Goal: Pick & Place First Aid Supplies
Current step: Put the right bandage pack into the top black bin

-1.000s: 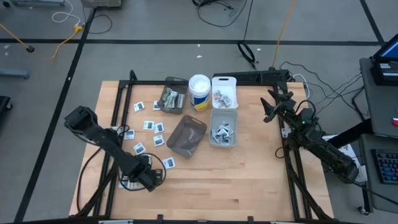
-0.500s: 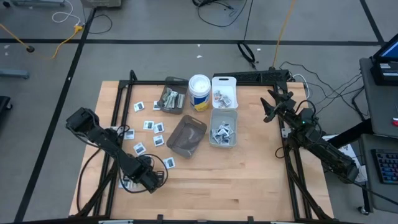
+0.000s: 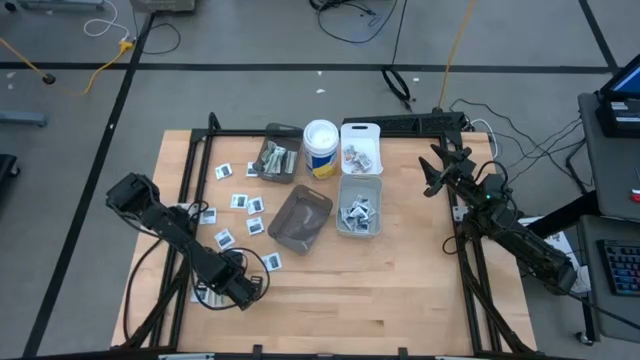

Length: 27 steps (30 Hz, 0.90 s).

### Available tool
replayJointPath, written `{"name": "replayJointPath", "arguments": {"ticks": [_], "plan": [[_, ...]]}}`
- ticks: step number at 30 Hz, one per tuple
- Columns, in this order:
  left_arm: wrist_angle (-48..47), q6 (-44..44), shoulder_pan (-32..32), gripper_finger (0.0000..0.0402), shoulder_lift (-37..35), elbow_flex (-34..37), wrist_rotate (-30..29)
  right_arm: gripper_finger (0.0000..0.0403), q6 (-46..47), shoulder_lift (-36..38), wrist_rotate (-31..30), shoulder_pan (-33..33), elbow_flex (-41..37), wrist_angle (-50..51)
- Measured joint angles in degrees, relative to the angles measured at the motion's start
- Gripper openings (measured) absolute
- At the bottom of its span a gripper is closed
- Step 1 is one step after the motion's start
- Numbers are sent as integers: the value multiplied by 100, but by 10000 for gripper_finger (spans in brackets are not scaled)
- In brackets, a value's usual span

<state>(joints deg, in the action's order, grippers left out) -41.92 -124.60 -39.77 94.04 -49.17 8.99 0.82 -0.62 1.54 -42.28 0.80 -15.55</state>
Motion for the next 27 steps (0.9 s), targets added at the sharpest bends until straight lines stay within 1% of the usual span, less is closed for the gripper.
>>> {"name": "replayJointPath", "arguments": {"ticks": [4, 11, 13, 17, 22, 27], "plan": [[-257, -1, -2, 4, -84, -25, 9, 263, 0, 0, 2, -1, 1, 0], [-1668, 92, 33, 2, -651, -470, -57, 263, -1, 1, 2, 0, 0, 0], [-1909, 124, 31, 2, -874, -563, -60, 263, 0, 2, 0, -1, 2, 0], [-2167, 142, 30, 2, -1280, -724, -102, 263, -1, 2, 0, 0, 0, 0], [-2207, 154, 24, 2, -1686, -857, -108, 263, 0, 2, 2, 1, -1, 0], [-2201, 191, -16, 1, -1883, -863, -98, 263, 0, 2, 0, -1, 2, 0]]}}
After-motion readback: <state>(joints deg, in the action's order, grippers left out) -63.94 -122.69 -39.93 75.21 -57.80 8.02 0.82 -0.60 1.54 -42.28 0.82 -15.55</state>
